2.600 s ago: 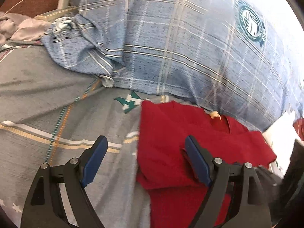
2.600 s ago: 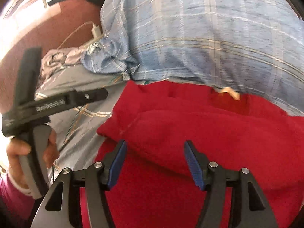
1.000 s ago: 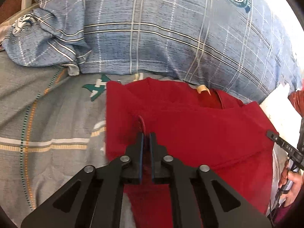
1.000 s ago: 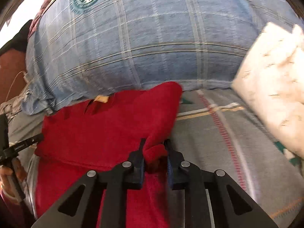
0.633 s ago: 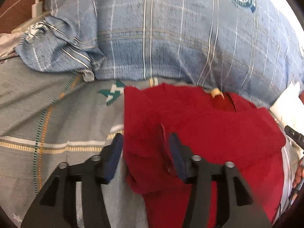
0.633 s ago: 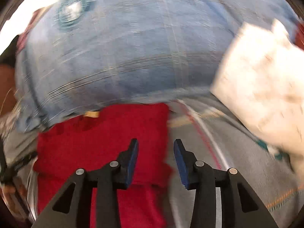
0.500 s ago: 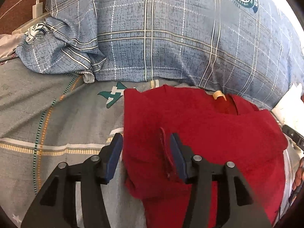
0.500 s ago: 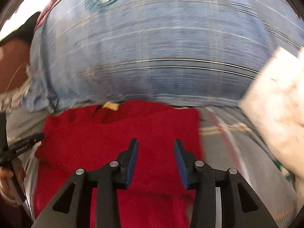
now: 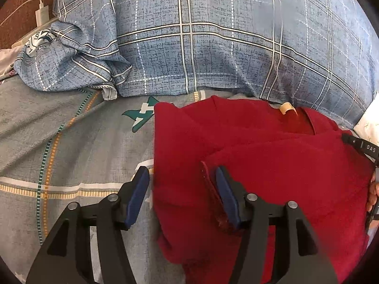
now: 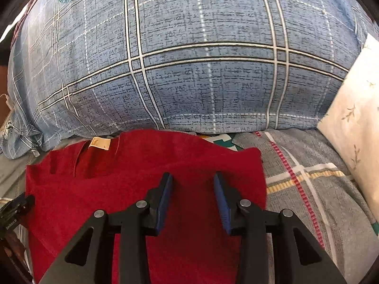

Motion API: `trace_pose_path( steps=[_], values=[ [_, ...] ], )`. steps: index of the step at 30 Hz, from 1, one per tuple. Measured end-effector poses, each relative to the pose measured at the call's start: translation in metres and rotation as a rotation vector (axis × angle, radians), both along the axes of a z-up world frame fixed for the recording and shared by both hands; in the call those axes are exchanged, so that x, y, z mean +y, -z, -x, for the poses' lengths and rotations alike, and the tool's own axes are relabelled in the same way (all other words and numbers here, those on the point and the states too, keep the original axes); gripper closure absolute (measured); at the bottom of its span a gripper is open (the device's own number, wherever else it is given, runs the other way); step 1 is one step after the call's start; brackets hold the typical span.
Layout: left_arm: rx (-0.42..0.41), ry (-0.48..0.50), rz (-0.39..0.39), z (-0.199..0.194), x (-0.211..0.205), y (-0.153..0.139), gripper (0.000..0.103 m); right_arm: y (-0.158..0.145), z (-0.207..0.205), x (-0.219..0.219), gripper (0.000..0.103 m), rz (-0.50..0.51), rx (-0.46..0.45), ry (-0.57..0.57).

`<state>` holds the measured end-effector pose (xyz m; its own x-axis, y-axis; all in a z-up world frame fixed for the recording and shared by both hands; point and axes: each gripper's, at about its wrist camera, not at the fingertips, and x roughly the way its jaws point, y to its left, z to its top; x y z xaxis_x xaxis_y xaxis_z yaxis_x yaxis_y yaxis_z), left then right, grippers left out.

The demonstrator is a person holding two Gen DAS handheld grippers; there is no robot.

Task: Fold small clothes

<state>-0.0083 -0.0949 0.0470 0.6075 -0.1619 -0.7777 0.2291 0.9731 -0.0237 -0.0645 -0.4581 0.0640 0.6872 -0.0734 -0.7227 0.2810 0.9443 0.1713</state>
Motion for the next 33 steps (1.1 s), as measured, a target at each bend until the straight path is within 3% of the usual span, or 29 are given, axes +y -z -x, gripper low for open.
trace_pose_path(
  steps=[6, 13, 17, 24, 33],
  values=[
    [0.0, -0.004, 0.004, 0.001, 0.0, 0.001, 0.045, -0.025, 0.053, 0.021, 0.061, 0.041, -0.028, -0.052],
    [-0.013, -0.005, -0.003, 0.004, -0.002, 0.002, 0.045, -0.01, 0.081, 0.034, 0.064, 0.117, 0.031, -0.084],
    [-0.018, -0.006, -0.008, 0.005, -0.002, 0.003, 0.042, -0.011, 0.087, 0.038, 0.065, 0.163, 0.035, -0.082],
    [-0.005, -0.016, 0.006, 0.005, 0.004, 0.005, 0.038, -0.032, 0.091, 0.035, 0.058, 0.12, -0.006, -0.042],
    [-0.005, -0.027, 0.011, 0.003, 0.005, 0.008, 0.03, -0.008, 0.069, 0.027, 0.061, 0.171, 0.044, -0.035]
  ],
)
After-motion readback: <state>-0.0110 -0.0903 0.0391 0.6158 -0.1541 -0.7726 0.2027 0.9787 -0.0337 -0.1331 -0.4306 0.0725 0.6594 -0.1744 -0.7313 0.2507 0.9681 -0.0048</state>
